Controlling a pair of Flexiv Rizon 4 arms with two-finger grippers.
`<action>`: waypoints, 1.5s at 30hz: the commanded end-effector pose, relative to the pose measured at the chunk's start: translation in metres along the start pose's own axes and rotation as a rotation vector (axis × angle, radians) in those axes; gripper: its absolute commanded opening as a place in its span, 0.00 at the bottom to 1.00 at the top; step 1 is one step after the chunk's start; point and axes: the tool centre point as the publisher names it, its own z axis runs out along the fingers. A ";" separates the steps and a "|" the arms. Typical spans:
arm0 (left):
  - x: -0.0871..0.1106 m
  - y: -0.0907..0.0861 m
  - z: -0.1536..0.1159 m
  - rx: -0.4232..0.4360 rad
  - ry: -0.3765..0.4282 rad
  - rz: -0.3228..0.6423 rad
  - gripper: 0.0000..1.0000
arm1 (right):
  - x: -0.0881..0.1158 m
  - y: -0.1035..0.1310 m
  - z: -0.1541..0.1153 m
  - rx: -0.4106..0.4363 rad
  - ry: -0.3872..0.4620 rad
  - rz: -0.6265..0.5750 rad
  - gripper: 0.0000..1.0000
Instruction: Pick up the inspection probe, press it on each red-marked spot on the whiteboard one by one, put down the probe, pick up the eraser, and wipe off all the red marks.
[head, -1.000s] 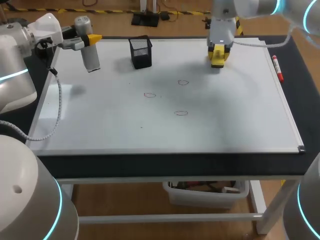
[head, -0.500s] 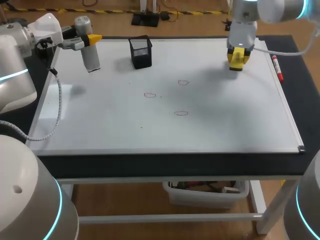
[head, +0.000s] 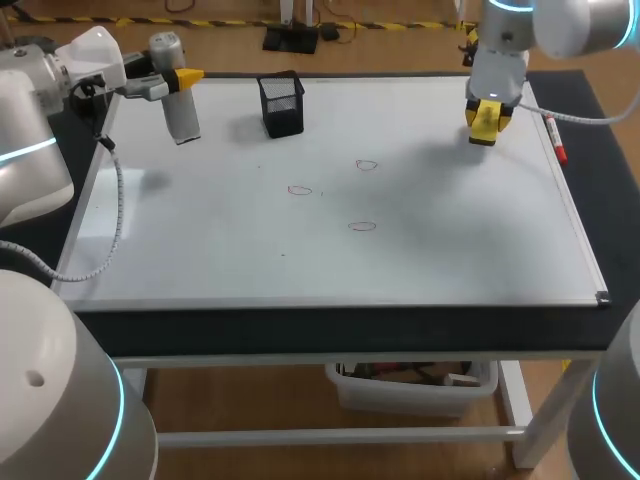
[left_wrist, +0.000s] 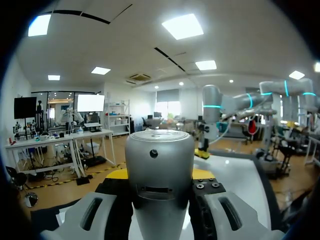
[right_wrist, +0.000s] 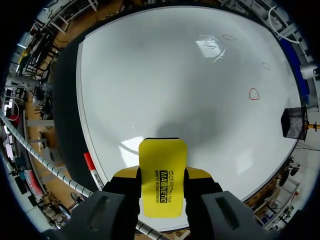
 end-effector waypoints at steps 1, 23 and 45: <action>0.000 0.000 0.001 0.004 -0.001 0.002 0.00 | 0.001 0.000 -0.002 0.001 0.003 -0.002 0.00; 0.034 0.005 0.070 0.035 0.221 0.020 0.00 | 0.001 0.000 -0.002 0.001 0.003 -0.002 0.00; 0.113 0.027 0.139 0.052 0.578 -0.020 0.00 | 0.001 0.000 -0.002 0.001 0.003 -0.002 0.00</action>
